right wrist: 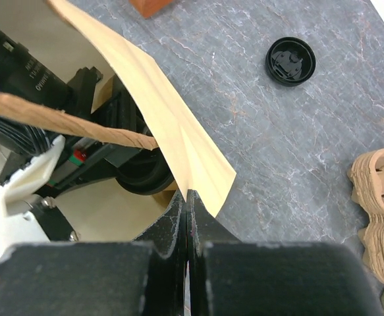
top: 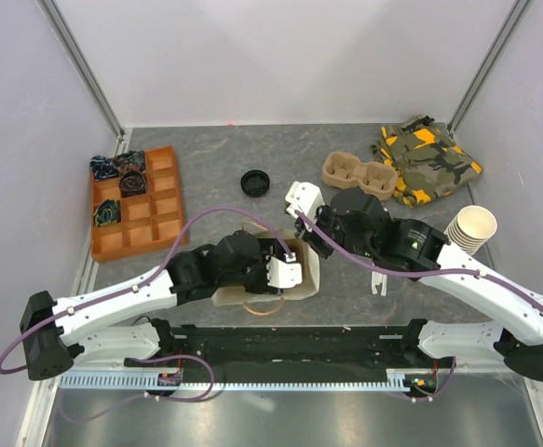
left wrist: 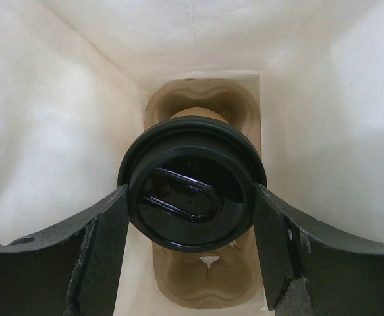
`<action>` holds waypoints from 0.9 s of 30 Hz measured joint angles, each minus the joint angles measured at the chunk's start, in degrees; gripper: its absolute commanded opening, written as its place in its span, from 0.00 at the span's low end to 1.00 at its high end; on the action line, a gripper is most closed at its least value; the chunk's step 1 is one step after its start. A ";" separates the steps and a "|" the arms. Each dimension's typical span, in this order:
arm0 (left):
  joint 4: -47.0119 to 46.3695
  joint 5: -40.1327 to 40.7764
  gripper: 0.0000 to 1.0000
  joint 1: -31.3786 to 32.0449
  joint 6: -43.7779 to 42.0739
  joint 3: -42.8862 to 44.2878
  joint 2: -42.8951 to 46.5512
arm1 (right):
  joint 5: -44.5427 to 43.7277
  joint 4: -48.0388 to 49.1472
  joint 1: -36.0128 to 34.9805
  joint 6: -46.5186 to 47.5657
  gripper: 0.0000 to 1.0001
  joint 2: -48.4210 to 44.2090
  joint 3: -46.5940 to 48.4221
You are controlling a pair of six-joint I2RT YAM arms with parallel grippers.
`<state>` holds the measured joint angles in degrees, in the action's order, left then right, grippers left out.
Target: Pack the takeout coffee
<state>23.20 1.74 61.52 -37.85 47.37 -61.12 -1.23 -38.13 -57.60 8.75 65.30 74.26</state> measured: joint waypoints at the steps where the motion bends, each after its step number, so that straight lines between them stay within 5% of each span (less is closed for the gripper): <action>1: -0.17 0.17 0.14 0.07 -0.02 0.00 -0.24 | -0.09 0.02 0.00 -0.13 0.00 0.00 -0.04; 27: -2.80 6.75 0.12 3.50 -2.14 1.95 -10.75 | 1.51 -0.50 3.43 -13.11 0.00 1.53 -0.63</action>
<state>20.40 8.49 65.01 -39.99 49.32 -71.88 0.27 -38.63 -54.17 -4.36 66.83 73.63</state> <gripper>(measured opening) 0.753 0.009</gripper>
